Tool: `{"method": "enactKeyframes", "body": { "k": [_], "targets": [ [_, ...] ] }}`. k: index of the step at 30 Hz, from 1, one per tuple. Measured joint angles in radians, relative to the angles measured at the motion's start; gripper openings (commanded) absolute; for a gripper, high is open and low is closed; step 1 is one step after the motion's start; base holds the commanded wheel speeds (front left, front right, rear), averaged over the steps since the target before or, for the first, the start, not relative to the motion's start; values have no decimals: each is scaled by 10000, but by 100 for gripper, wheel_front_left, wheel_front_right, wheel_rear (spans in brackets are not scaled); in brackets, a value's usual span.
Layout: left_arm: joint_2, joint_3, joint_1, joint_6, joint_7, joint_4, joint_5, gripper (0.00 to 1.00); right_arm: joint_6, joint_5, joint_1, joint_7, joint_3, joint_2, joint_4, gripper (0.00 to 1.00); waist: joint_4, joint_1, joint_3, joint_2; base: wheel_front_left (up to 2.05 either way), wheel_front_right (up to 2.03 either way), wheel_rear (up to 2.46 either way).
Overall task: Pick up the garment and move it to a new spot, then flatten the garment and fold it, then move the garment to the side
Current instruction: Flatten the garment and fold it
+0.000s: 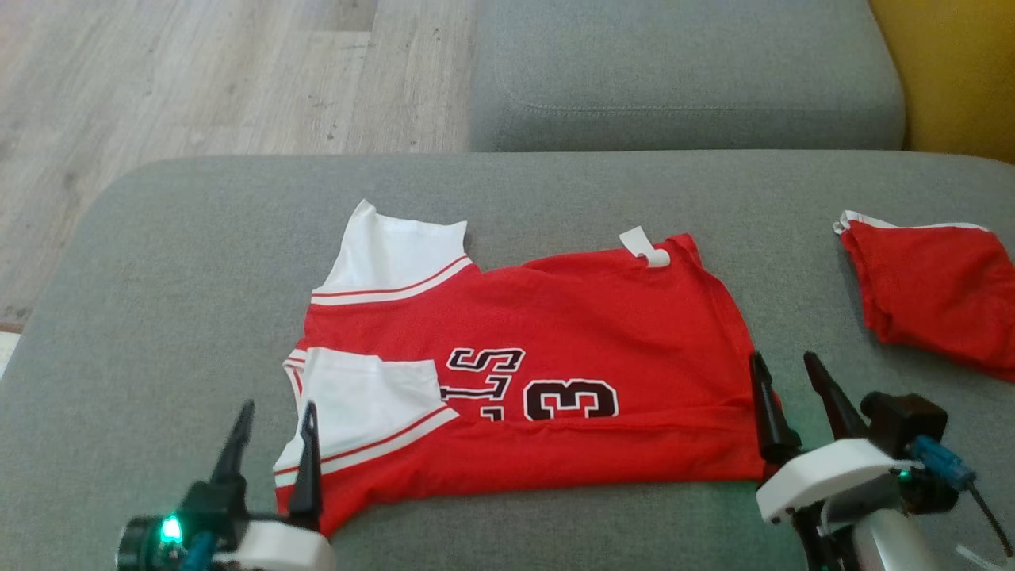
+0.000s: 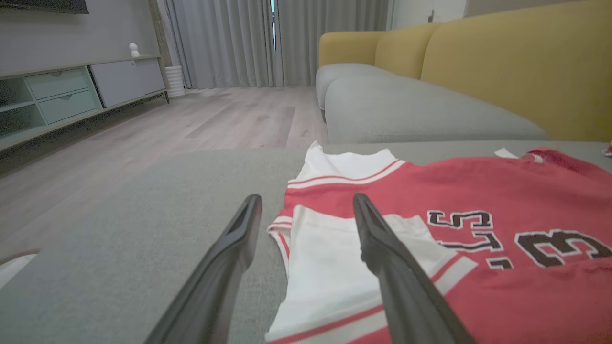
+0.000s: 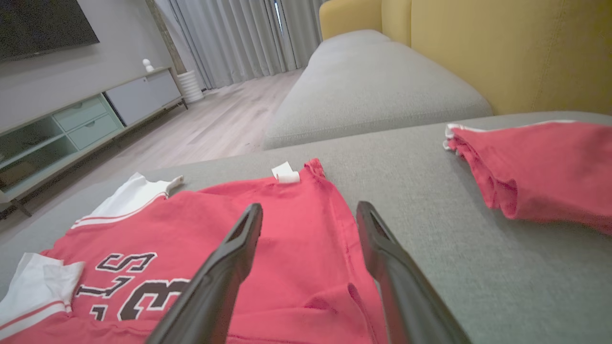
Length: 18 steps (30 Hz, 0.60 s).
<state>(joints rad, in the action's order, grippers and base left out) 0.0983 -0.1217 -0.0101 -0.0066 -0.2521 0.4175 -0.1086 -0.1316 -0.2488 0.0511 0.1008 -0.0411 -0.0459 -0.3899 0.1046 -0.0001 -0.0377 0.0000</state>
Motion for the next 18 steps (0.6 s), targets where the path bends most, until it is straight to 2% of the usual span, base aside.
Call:
{"method": "enactKeyframes", "body": {
  "k": [4,8,13,18],
  "targets": [
    [-67,249,-65,-35,-2,-872,-140,100,0,104,34,123,-42,0,516,100,-29,0,179,0,0,0,0],
    [-35,280,-592,-253,0,-918,-140,100,0,458,480,-165,4,0,677,100,-58,1,563,0,0,0,0],
    [412,234,-2798,-688,105,-128,-134,100,0,1156,2073,-907,92,-8,679,100,-115,3,1339,0,0,0,0],
    [1007,-8,-5179,-1030,665,890,-150,100,0,1990,3918,-1766,284,-25,-98,100,-212,4,2290,0,0,0,0]
  ]
}}
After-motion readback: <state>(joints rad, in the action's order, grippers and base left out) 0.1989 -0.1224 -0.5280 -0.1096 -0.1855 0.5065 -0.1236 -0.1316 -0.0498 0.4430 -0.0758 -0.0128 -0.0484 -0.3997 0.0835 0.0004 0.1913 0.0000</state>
